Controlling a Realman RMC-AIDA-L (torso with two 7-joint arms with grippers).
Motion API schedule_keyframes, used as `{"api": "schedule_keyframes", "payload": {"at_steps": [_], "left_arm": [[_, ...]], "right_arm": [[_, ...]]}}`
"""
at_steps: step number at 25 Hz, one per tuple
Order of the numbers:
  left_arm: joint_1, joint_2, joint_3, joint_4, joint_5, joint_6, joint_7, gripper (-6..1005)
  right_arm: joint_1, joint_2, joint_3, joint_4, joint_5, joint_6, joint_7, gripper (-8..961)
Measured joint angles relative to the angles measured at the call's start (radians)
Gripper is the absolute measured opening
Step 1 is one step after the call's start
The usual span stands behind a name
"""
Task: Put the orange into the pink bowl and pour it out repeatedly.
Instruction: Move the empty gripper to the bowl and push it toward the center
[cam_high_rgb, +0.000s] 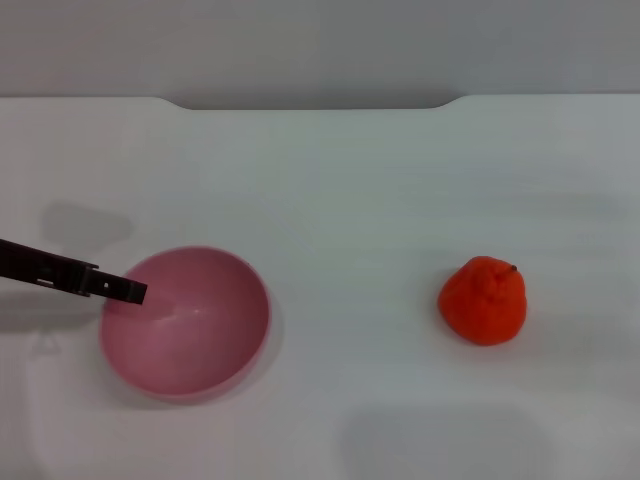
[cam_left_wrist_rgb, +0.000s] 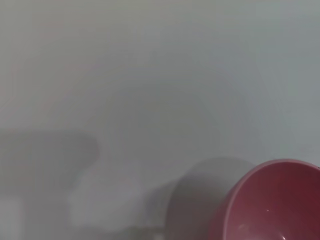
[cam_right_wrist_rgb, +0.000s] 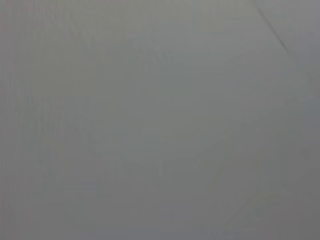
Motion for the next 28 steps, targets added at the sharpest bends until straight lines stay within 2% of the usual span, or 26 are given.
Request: {"api": "schedule_keyframes", "payload": {"at_steps": [8, 28], "left_arm": [[-0.004, -0.018, 0.01, -0.028, 0.038, -0.016, 0.002, 798], [-0.009, -0.023, 0.024, -0.091, 0.049, -0.062, -0.01, 797]], "right_arm": [[-0.001, 0.0, 0.0, 0.001, 0.0, -0.001, 0.0, 566], [-0.008, 0.0, 0.0, 0.001, 0.0, -0.004, 0.0, 554]]}}
